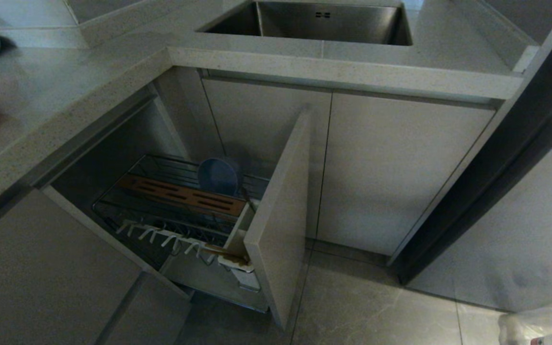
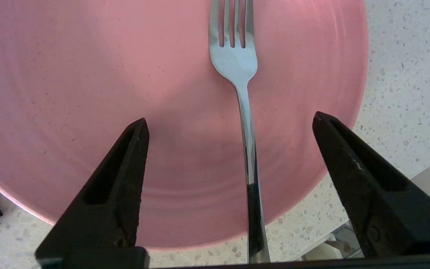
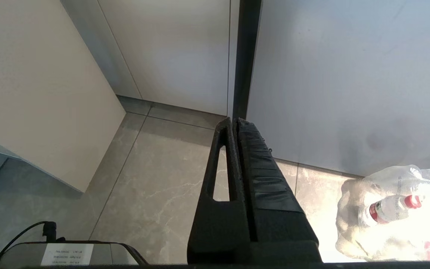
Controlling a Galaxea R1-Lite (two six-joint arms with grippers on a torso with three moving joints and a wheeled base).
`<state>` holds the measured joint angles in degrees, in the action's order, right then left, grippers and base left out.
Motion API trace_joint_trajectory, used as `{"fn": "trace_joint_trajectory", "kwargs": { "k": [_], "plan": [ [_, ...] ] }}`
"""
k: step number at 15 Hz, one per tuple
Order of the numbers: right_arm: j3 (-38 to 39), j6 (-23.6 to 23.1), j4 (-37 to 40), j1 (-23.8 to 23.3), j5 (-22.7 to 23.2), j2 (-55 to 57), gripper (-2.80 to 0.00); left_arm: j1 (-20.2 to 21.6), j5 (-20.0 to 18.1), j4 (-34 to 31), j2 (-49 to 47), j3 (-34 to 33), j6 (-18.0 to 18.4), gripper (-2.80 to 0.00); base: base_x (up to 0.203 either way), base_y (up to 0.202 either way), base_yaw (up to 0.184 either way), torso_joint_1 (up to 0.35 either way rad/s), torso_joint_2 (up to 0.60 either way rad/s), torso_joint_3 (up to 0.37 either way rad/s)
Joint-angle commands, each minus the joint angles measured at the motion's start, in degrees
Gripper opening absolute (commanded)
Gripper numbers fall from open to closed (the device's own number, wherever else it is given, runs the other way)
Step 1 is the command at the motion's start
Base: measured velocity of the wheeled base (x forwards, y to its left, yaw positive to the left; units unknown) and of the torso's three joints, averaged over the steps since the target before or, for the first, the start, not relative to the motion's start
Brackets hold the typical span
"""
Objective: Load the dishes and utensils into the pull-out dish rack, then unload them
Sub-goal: Pick up the fork and place it in the cupboard
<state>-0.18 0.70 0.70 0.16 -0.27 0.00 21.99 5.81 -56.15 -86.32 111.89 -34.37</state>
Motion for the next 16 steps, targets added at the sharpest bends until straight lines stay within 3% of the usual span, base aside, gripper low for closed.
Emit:
{"fn": "trace_joint_trajectory", "kwargs": {
  "k": [1,6,7,8,16],
  "plan": [
    [0.01,-0.07,0.00,0.02,0.00,0.00,-2.80,-0.10,0.07,-0.45,-0.69,-0.09,-0.26,0.00,0.000,0.000,0.000,0.000,0.00,0.000],
    [0.01,0.00,0.00,0.02,0.00,0.00,-2.80,-0.02,0.08,-0.54,-1.04,-0.09,-0.17,0.00,0.000,0.000,0.000,0.000,0.00,0.000],
    [0.01,0.00,0.00,0.02,0.00,0.09,-2.80,-0.02,0.08,-0.62,-1.04,-0.09,-0.17,-2.49,0.000,0.000,0.000,0.000,0.00,0.000],
    [0.01,0.00,0.00,0.02,0.00,0.00,-2.80,-0.02,0.08,-0.80,-1.04,-0.09,-0.19,-2.80,0.000,0.000,0.000,0.000,0.00,0.000],
    [0.01,0.00,0.00,0.02,0.00,0.04,-2.80,-0.02,0.08,-0.80,-0.95,-0.09,-0.26,-2.80,0.000,0.000,0.000,0.000,0.00,0.000]
  ]
}}
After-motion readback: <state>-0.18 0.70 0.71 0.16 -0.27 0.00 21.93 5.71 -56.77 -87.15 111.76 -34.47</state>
